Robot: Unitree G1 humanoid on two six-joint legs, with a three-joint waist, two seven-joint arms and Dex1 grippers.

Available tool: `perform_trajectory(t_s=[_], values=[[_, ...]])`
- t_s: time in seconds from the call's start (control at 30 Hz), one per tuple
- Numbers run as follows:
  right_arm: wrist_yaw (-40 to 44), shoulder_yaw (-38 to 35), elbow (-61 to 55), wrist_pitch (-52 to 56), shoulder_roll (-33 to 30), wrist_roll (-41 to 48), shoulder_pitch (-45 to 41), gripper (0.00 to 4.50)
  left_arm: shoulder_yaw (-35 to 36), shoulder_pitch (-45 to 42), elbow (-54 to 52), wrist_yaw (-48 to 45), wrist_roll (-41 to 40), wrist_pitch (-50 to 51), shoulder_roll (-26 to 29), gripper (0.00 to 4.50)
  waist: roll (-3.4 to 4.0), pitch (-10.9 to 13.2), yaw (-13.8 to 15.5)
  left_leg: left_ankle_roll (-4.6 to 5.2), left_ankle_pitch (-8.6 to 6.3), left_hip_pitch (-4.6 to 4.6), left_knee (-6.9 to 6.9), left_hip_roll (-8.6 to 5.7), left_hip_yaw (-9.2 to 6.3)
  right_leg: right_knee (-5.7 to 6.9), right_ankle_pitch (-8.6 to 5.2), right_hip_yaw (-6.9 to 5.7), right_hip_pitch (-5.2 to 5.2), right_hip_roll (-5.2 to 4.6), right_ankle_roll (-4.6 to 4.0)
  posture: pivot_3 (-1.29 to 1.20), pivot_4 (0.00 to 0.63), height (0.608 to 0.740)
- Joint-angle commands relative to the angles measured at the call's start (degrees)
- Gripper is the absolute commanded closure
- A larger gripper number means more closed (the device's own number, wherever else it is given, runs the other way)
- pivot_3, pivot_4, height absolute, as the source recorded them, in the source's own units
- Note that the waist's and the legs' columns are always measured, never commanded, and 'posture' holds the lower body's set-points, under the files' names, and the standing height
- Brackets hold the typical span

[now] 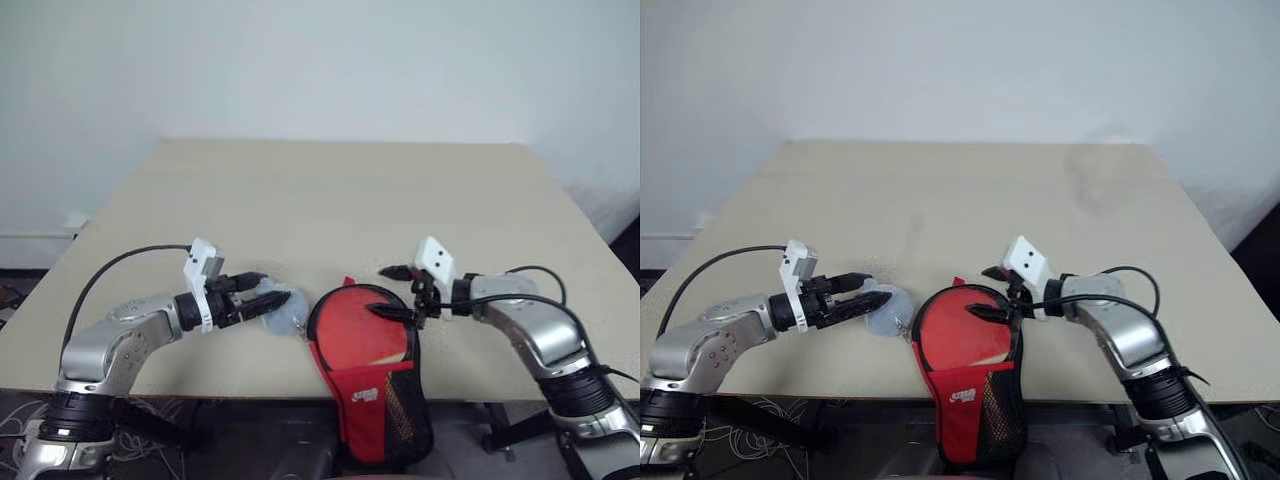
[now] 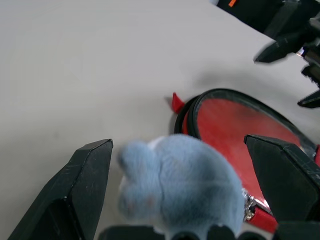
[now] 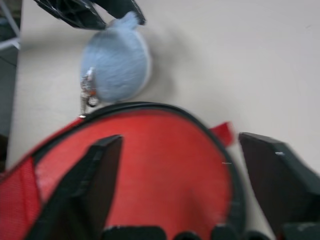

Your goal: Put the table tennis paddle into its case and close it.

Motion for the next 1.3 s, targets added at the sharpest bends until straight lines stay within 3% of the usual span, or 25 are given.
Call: perform_trajectory(t_s=[0.03,0.27,0.47,0.87,1.3], values=[[-1.0,-0.5,-1.8,-0.6,0.7,-0.2,-0.7,2.00,2.5,-0.8,-0.2,-0.1,3.0,-4.2,-1.0,0.00,0.00,0.0,0.0,-0.01,0.01,0.00,0.01,0.01,0.01,0.00,0.03,0.00,0.00,0.01,-0.02,0.00,0.000,0.707],[-1.8,2.2,1.1,-2.3,3.5,-1.7,-1.1,4.46,3.9,-1.1,2.1,-0.5,5.8,-6.5,-2.3,0.00,0.00,0.0,-0.1,-0.08,0.06,0.10,0.07,0.10,0.01,0.00,0.15,0.09,0.01,0.19,0.14,0.00,0.000,0.707],[-3.1,4.1,4.6,-3.4,6.8,-3.5,-1.5,4.46,4.2,0.3,2.3,-1.7,6.3,-6.1,-2.6,0.00,0.01,0.0,-0.2,-0.26,0.11,0.15,0.06,0.46,0.08,-0.01,0.26,0.39,-0.06,0.68,-0.02,0.00,0.000,0.707],[-3.3,6.7,13.4,-7.4,13.2,-6.0,-1.7,4.46,3.2,2.7,1.3,-1.7,7.9,-5.3,-4.7,0.00,0.00,0.0,-0.3,-0.30,0.11,0.48,-0.12,0.61,0.46,0.00,0.43,0.76,0.01,0.82,-0.30,0.00,0.000,0.707],[-3.3,8.0,15.5,-8.0,16.7,-7.7,-1.9,4.46,2.7,2.4,0.9,-1.6,8.6,-4.1,-5.9,0.00,0.01,0.0,-0.3,-0.33,0.09,0.72,-0.27,0.71,0.69,0.00,0.41,1.02,0.08,0.92,-0.28,0.00,0.000,0.707]])
